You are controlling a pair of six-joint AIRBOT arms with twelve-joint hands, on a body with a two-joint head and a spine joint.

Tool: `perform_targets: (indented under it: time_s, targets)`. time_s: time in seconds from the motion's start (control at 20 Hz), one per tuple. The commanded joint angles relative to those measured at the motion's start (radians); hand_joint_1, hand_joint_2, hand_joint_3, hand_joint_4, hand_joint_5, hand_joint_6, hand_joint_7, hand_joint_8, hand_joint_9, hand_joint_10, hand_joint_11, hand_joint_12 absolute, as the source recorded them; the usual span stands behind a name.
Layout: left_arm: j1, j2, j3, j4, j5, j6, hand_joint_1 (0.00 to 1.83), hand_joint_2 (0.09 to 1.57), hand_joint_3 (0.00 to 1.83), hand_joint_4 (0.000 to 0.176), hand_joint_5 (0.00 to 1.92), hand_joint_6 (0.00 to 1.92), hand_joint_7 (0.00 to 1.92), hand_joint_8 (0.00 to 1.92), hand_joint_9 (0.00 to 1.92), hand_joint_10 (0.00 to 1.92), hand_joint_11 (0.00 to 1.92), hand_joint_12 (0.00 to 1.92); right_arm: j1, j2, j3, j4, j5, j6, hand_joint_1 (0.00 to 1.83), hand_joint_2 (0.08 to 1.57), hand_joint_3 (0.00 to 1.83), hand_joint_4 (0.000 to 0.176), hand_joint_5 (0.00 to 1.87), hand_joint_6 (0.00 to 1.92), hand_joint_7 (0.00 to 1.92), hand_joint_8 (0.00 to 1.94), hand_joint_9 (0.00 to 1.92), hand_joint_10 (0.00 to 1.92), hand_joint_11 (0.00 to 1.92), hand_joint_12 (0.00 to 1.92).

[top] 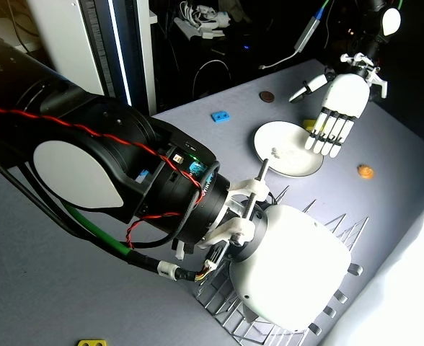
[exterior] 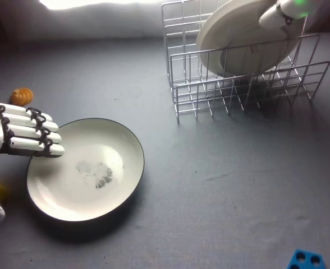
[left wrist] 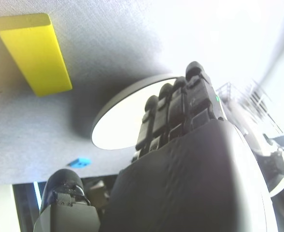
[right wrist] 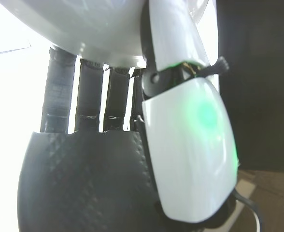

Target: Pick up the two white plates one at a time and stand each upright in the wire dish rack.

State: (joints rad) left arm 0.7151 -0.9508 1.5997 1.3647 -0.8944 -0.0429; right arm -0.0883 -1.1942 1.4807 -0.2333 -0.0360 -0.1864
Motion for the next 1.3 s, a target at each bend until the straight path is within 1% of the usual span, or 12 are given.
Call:
perform_targets:
  time_s: [0.0,0.05,0.1,0.15,0.2,0.3,0.45,0.55,0.75,0.85,1.05,1.25]
  targets:
    - [-0.002,0.001,0.009,-0.056,-0.018,-0.003,0.00,0.97,0.00,0.000,0.00,0.00,0.00,0.00,0.00,0.00,0.00,0.00,0.006,0.005,0.005,0.005,0.115,0.003,1.15,1.17,0.00,0.000,0.85,1.16,0.90,0.19,0.86,0.25,0.57,0.99]
    - [-0.001,0.001,0.009,-0.056,-0.018,-0.003,0.00,0.97,0.00,0.000,0.00,0.00,0.00,0.00,0.00,0.00,0.00,0.00,0.005,0.005,0.005,0.005,0.116,0.003,1.28,1.10,0.00,0.000,0.76,0.53,0.91,0.08,0.87,0.15,0.57,0.96]
    - [-0.001,0.001,0.009,-0.056,-0.018,-0.004,0.00,0.98,0.00,0.000,0.00,0.00,0.00,0.00,0.00,0.00,0.00,0.00,0.004,0.006,0.005,0.005,0.116,0.002,1.29,1.08,0.00,0.000,0.80,0.22,0.91,0.03,0.88,0.09,0.56,0.94]
    - [-0.001,0.001,0.009,-0.056,-0.018,-0.004,0.00,0.98,0.00,0.000,0.00,0.00,0.00,0.00,0.00,0.00,0.00,0.00,0.004,0.006,0.005,0.005,0.116,0.001,1.29,1.08,0.00,0.000,0.83,0.09,0.89,0.01,0.88,0.05,0.54,0.95]
    - [-0.001,0.001,0.009,-0.056,-0.018,-0.004,0.00,0.98,0.00,0.000,0.00,0.00,0.00,0.00,0.00,0.00,0.00,0.00,0.004,0.006,0.005,0.005,0.116,0.000,1.29,1.07,0.00,0.000,0.86,0.04,0.91,0.00,0.90,0.03,0.56,0.94]
    - [-0.001,0.001,0.008,-0.056,-0.018,-0.005,0.00,0.97,0.00,0.000,0.00,0.00,0.00,0.00,0.00,0.00,0.00,0.00,0.005,0.006,0.005,0.005,0.116,0.001,1.28,1.09,0.00,0.000,0.84,0.01,0.88,0.00,0.88,0.01,0.51,0.97]
    - [0.000,0.001,0.008,-0.056,-0.018,-0.005,0.00,0.97,0.00,0.000,0.00,0.00,0.00,0.00,0.00,0.00,0.00,0.00,0.011,0.007,0.002,0.005,0.116,0.001,1.26,1.08,0.00,0.000,0.84,0.01,0.88,0.00,0.88,0.01,0.51,0.98]
    - [0.001,0.001,0.007,-0.056,-0.018,-0.005,0.00,0.97,0.00,0.000,0.00,0.00,0.00,0.00,0.00,0.00,0.00,0.00,0.023,0.013,-0.004,0.005,0.115,0.001,1.24,1.09,0.00,0.000,0.80,0.00,0.84,0.00,0.85,0.00,0.45,0.99]
    - [0.003,0.000,0.007,-0.056,-0.018,-0.006,0.00,0.97,0.00,0.000,0.00,0.00,0.00,0.00,0.00,0.00,0.00,0.00,0.057,0.038,-0.048,0.005,0.115,0.001,1.23,1.07,0.00,0.000,0.77,0.00,0.83,0.00,0.85,0.00,0.43,1.05]
    - [0.007,0.000,0.007,-0.056,-0.018,-0.006,0.00,0.97,0.00,0.000,0.00,0.00,0.00,0.00,0.00,0.00,0.00,0.00,0.064,0.041,-0.056,0.005,0.118,-0.002,1.24,1.08,0.00,0.000,0.76,0.00,0.83,0.00,0.84,0.00,0.42,1.04]
    - [0.024,-0.005,0.008,-0.056,-0.018,-0.018,0.00,0.97,0.00,0.000,0.00,0.00,0.00,0.00,0.00,0.00,0.00,0.00,0.038,0.043,-0.064,0.004,0.274,-0.089,1.24,1.06,0.00,0.000,0.78,0.00,0.85,0.00,0.86,0.00,0.47,0.98]
    - [0.050,-0.011,0.008,-0.055,-0.014,-0.021,0.00,0.97,0.00,0.000,0.00,0.00,0.00,0.00,0.00,0.00,0.00,0.00,0.028,0.045,-0.100,-0.035,0.439,-0.090,1.22,1.07,0.00,0.000,0.78,0.00,0.84,0.00,0.85,0.00,0.45,1.01]
